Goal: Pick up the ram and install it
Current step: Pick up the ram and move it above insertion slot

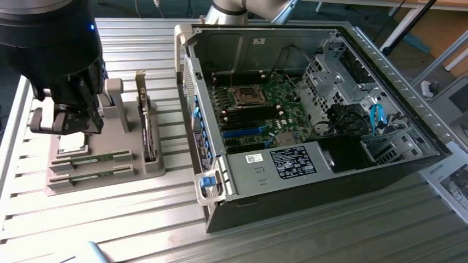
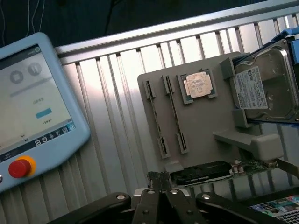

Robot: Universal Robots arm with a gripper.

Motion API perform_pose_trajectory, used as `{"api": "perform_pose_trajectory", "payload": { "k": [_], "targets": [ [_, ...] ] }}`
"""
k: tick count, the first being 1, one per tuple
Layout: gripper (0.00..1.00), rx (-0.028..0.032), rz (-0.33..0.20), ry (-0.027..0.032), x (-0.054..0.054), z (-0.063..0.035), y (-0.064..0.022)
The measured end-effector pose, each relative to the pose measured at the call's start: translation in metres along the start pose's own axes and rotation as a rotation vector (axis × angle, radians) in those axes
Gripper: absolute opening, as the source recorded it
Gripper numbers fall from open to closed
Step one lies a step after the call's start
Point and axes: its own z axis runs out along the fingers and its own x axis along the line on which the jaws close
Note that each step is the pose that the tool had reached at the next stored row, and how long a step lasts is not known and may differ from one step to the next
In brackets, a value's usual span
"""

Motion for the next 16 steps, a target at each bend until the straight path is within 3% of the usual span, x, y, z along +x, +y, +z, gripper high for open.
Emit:
{"api": "perform_pose_trajectory", "payload": {
  "k": [7, 12, 15, 16],
  "targets": [
    [0.10, -0.0032, -0.128, 0.0046, 0.0001, 0.0004, 0.0000],
    [0.10, -0.0034, -0.134, 0.0049, 0.0001, 0.0004, 0.0000],
    [0.30, -0.0034, -0.134, 0.0048, 0.0001, 0.0005, 0.0000],
    [0.30, -0.0033, -0.134, 0.0048, 0.0001, 0.0005, 0.0000]
  ]
}}
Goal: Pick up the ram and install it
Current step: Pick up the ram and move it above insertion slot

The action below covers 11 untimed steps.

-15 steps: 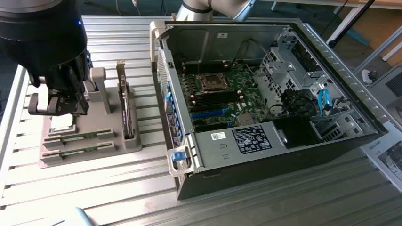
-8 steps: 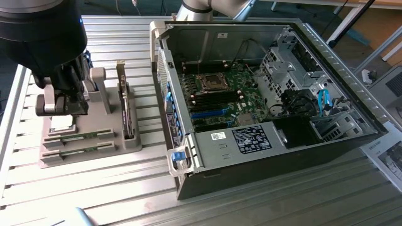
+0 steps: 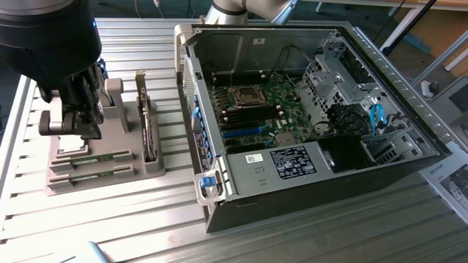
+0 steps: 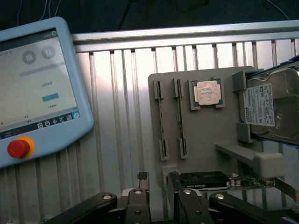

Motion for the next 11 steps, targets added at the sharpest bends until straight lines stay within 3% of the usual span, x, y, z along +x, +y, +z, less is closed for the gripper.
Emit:
{"api": "perform_pose_trajectory", "payload": {
  "k": [5, 11],
  "targets": [
    [0.30, 0.0001, -0.001, -0.0055, -0.001, 0.0053, 0.0041],
    [0.30, 0.0058, -0.009, -0.0147, -0.005, 0.0167, 0.0139]
  ]
}}
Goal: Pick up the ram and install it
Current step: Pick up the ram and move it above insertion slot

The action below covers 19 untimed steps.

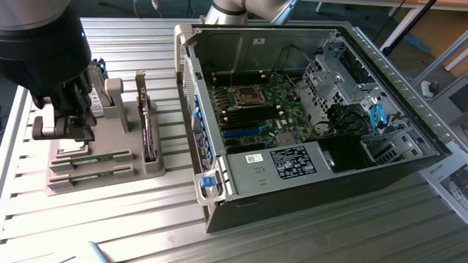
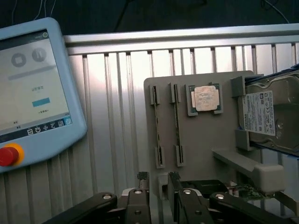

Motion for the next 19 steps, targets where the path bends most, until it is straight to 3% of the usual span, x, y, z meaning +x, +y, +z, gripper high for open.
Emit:
{"api": "perform_pose_trajectory", "payload": {
  "k": [7, 15, 19],
  "targets": [
    [0.30, -0.0004, -0.009, -0.0059, -0.003, 0.0146, 0.0046],
    [0.30, -0.0010, -0.017, -0.0086, -0.007, 0.0375, 0.0056],
    [0.30, -0.0015, -0.023, -0.0138, -0.009, 0.0533, 0.0057]
  ]
}}
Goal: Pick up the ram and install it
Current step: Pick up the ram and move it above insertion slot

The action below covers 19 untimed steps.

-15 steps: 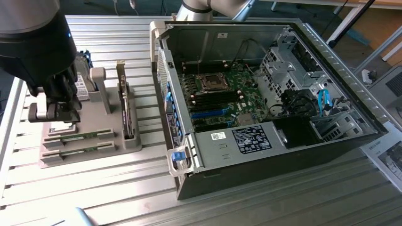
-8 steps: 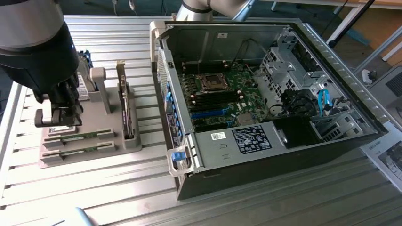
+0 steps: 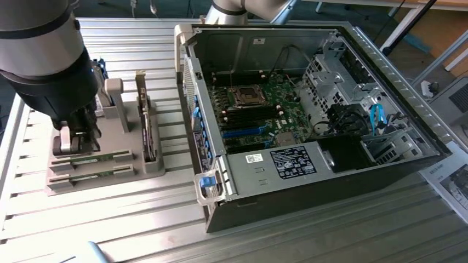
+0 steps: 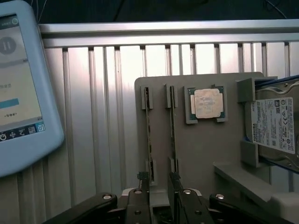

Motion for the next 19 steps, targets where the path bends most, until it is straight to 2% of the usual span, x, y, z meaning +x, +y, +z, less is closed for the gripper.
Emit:
{"api": "perform_pose_trajectory", "payload": {
  "k": [2, 5, 10, 19],
  "targets": [
    [0.30, -0.0004, -0.002, -0.0038, -0.001, 0.0070, -0.0001],
    [0.30, -0.0005, -0.004, -0.0054, -0.001, 0.0144, 0.0003],
    [0.30, -0.0006, -0.005, -0.0053, 0.000, 0.0357, 0.0049],
    [0.30, -0.0006, -0.005, -0.0066, 0.002, 0.0581, 0.0101]
  ]
}}
